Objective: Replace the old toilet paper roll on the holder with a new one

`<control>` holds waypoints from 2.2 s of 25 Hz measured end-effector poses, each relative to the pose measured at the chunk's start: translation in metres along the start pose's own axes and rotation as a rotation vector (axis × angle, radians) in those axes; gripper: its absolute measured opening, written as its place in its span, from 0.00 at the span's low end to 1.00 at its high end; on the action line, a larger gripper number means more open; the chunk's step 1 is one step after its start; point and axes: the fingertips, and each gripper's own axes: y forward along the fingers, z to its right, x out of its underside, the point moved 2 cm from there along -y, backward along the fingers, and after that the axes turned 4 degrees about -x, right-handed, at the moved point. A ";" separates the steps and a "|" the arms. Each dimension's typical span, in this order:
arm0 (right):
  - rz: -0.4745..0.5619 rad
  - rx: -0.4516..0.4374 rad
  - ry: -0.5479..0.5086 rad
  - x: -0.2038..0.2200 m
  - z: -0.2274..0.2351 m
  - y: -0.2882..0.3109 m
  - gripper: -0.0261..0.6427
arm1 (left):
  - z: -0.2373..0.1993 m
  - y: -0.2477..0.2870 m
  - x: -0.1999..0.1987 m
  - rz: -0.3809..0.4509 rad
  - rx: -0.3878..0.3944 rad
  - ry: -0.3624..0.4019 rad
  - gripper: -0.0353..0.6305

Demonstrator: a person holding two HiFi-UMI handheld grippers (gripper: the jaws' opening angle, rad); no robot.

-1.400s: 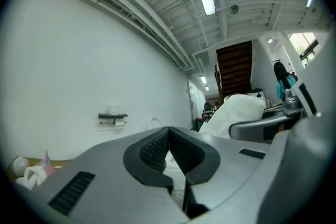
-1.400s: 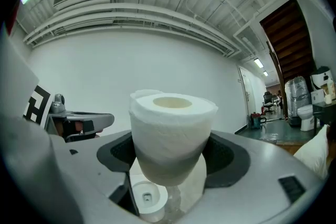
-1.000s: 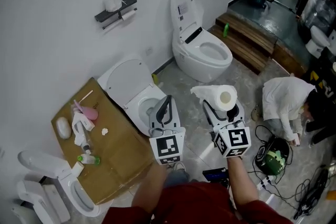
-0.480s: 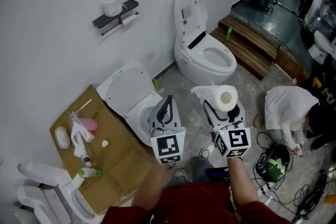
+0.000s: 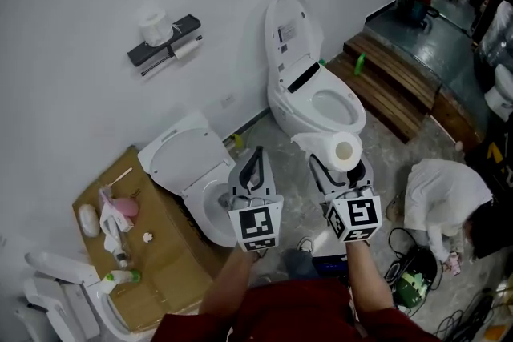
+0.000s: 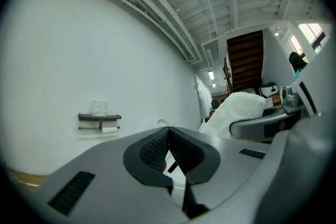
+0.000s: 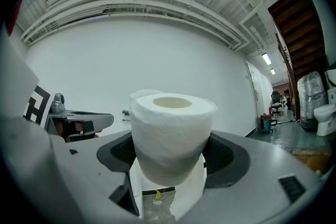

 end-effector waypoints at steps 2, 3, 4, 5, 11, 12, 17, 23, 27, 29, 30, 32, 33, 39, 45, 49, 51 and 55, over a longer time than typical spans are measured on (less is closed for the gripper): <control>0.001 -0.012 0.001 -0.003 0.025 0.016 0.62 | 0.011 0.026 -0.002 -0.002 -0.013 0.002 0.08; 0.001 -0.017 0.002 -0.004 0.038 0.025 0.62 | 0.016 0.039 -0.002 -0.005 -0.019 0.004 0.08; 0.002 -0.023 0.003 -0.005 0.050 0.033 0.62 | 0.021 0.052 -0.001 -0.007 -0.025 0.006 0.08; 0.002 -0.029 0.003 -0.005 0.062 0.040 0.62 | 0.025 0.064 -0.001 -0.009 -0.032 0.008 0.08; 0.002 -0.055 0.018 -0.006 0.118 0.074 0.62 | 0.044 0.121 0.000 -0.023 -0.069 0.007 0.08; 0.001 -0.059 0.023 -0.005 0.123 0.082 0.62 | 0.043 0.130 0.001 -0.027 -0.075 0.010 0.08; -0.016 -0.090 0.024 0.006 0.140 0.135 0.62 | 0.029 0.182 0.013 -0.036 -0.103 0.009 0.08; -0.035 -0.112 -0.005 0.011 0.145 0.229 0.62 | -0.016 0.259 0.028 -0.038 -0.128 -0.001 0.08; -0.051 -0.154 -0.006 0.004 0.135 0.304 0.62 | -0.064 0.310 0.030 -0.042 -0.168 -0.006 0.08; -0.053 -0.182 -0.009 0.000 0.126 0.344 0.62 | -0.093 0.332 0.031 -0.042 -0.198 -0.014 0.08; -0.053 -0.196 -0.012 -0.001 0.120 0.362 0.62 | -0.107 0.341 0.032 -0.042 -0.214 -0.018 0.08; -0.052 -0.226 -0.018 -0.003 0.108 0.395 0.62 | -0.134 0.357 0.036 -0.044 -0.244 -0.022 0.08; -0.051 -0.241 -0.021 -0.004 0.101 0.410 0.62 | -0.146 0.364 0.037 -0.044 -0.257 -0.021 0.08; -0.050 -0.341 -0.028 -0.009 0.066 0.486 0.62 | -0.207 0.394 0.039 -0.057 -0.351 -0.009 0.08; -0.070 -0.490 -0.025 -0.001 0.038 0.560 0.62 | -0.259 0.416 0.052 -0.087 -0.501 0.003 0.08; -0.087 -0.603 -0.034 0.004 0.024 0.604 0.62 | -0.282 0.430 0.059 -0.109 -0.617 0.011 0.08; -0.096 -0.661 -0.045 0.006 0.018 0.623 0.62 | -0.291 0.437 0.063 -0.127 -0.670 0.008 0.08; -0.117 -0.757 -0.061 0.012 0.015 0.654 0.62 | -0.302 0.450 0.070 -0.161 -0.771 0.013 0.08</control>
